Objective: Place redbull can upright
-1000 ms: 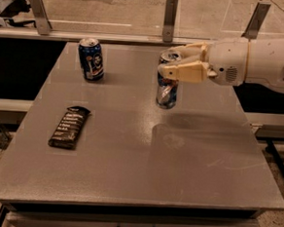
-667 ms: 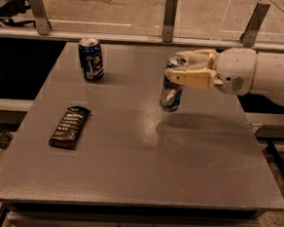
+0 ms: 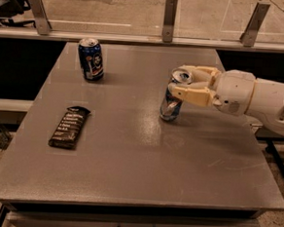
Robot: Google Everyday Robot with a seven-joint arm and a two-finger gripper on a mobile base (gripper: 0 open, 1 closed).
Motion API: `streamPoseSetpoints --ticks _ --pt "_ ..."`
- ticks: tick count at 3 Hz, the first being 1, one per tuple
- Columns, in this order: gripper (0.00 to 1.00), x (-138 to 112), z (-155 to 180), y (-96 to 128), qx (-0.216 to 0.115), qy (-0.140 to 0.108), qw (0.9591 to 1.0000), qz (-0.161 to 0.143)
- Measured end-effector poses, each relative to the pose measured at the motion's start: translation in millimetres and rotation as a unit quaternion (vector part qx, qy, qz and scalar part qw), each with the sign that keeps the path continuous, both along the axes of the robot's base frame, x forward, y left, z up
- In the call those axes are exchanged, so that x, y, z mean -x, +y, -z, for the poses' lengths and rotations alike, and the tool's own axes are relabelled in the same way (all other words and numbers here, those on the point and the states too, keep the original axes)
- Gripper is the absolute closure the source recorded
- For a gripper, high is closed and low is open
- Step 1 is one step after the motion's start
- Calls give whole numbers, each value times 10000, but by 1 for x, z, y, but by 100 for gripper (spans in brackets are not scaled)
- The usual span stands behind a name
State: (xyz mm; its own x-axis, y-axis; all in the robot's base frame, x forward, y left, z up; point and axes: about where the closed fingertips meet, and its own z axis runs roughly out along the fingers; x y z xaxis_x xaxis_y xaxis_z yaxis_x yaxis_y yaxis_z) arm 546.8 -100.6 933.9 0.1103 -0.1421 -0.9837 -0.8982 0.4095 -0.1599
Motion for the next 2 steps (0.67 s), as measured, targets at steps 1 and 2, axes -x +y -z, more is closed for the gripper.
streamPoseSetpoints --ticks 1,2 --pt "59 0 -1 2 20 -38 10000 -24" --pt "35 1 -2 5 21 -43 10000 -46"
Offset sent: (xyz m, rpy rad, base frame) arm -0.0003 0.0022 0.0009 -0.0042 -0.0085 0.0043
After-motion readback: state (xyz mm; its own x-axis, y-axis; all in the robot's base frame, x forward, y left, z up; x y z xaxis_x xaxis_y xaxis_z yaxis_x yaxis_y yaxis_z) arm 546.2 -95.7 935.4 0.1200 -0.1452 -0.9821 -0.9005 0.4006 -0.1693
